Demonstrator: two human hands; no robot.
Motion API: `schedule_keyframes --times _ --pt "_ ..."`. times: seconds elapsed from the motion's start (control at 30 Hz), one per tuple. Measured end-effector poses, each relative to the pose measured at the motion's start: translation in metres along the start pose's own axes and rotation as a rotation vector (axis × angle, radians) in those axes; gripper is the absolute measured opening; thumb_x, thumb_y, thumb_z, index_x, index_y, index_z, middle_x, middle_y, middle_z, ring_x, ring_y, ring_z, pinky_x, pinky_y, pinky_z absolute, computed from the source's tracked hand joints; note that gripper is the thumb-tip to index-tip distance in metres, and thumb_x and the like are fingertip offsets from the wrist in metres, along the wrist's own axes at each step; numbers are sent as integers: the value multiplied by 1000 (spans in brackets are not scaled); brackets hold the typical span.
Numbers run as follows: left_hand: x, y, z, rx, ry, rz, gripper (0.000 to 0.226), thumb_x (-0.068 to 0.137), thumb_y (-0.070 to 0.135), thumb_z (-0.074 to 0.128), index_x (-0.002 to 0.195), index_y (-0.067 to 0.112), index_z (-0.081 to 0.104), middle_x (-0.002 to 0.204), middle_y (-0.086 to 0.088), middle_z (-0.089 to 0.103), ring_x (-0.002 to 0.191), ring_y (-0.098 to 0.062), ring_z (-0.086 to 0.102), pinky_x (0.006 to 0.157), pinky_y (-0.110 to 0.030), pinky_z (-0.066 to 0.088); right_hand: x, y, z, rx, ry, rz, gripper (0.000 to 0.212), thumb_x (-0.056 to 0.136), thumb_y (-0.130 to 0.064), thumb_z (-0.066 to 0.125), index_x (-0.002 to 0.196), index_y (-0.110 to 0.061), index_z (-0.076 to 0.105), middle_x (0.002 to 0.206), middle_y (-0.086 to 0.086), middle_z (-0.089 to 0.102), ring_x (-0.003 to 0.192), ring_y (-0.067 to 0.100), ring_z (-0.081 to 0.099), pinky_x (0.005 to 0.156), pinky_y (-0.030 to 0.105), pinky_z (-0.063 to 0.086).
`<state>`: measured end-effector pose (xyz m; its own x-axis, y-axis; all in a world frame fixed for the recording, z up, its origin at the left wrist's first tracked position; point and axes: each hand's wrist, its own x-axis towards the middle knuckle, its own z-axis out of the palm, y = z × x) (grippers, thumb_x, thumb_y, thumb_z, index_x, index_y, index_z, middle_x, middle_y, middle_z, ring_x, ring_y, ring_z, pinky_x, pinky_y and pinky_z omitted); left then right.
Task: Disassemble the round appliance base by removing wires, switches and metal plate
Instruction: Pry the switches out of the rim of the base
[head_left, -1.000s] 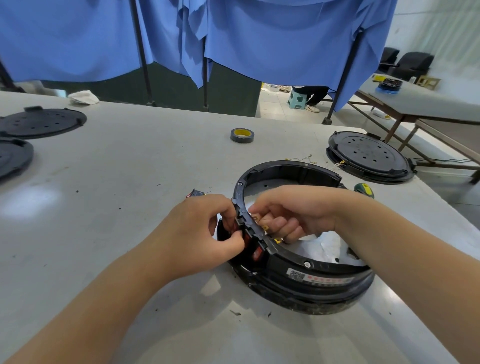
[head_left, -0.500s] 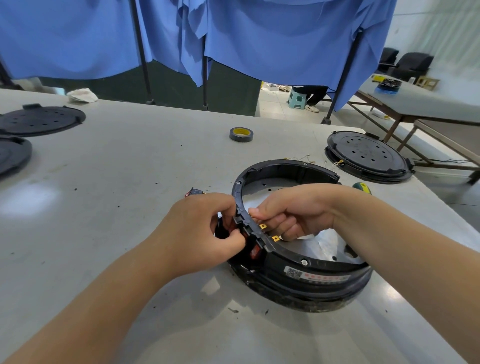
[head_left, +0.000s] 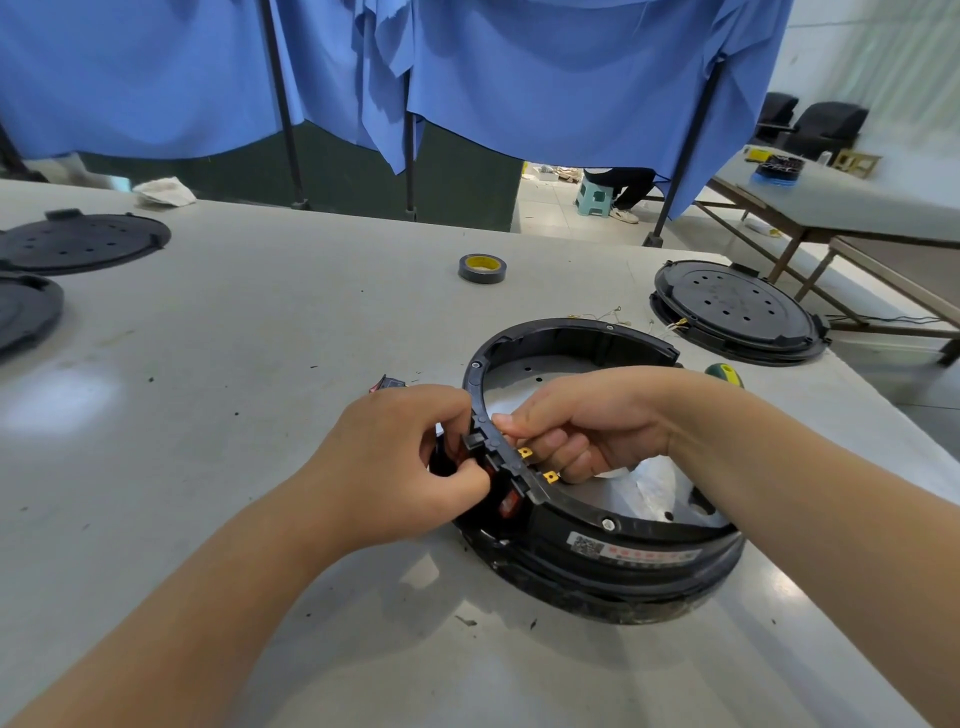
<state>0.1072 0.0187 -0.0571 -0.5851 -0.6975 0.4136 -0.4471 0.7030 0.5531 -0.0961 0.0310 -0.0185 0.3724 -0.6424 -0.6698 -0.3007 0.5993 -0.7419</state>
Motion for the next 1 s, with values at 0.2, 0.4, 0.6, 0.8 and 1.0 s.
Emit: schedule_keyframes --times 0.2,0.4,0.6,0.8,1.0 --pt "1 0 -1 -23 -27 -13 21 63 35 57 61 17 46 59 -2 49 56 -21 50 60 -43 48 -1 0 1 -57 -19 -44 50 100 -28 45 54 -22 63 51 -9 32 41 0 27 40 9 30" --pt "0 0 -2 -20 -19 -6 26 61 42 52 63 16 48 58 -3 48 55 -21 50 60 -43 48 -1 0 3 -99 -33 -57 54 101 -28 42 51 -23 63 51 -10 32 41 0 27 41 9 30" --pt "0 -1 -2 -46 -16 -4 25 62 41 53 63 16 47 59 0 48 54 -19 49 58 -40 48 -1 0 2 -107 -19 -50 49 101 -26 42 57 -22 63 51 -9 32 41 0 27 41 10 30" --pt "-1 -3 -2 -59 -15 3 26 62 41 51 66 15 50 60 -2 51 56 -20 52 60 -43 49 -1 -2 3 -49 9 -20 42 100 -25 43 59 -21 55 51 -9 34 39 3 26 39 11 29" --pt "-1 -4 -7 -129 -59 -27 24 60 41 52 63 17 55 61 2 55 62 -17 55 66 -44 51 0 -3 6 -75 27 -36 51 97 -29 43 48 -24 57 49 -10 34 37 4 24 38 13 25"
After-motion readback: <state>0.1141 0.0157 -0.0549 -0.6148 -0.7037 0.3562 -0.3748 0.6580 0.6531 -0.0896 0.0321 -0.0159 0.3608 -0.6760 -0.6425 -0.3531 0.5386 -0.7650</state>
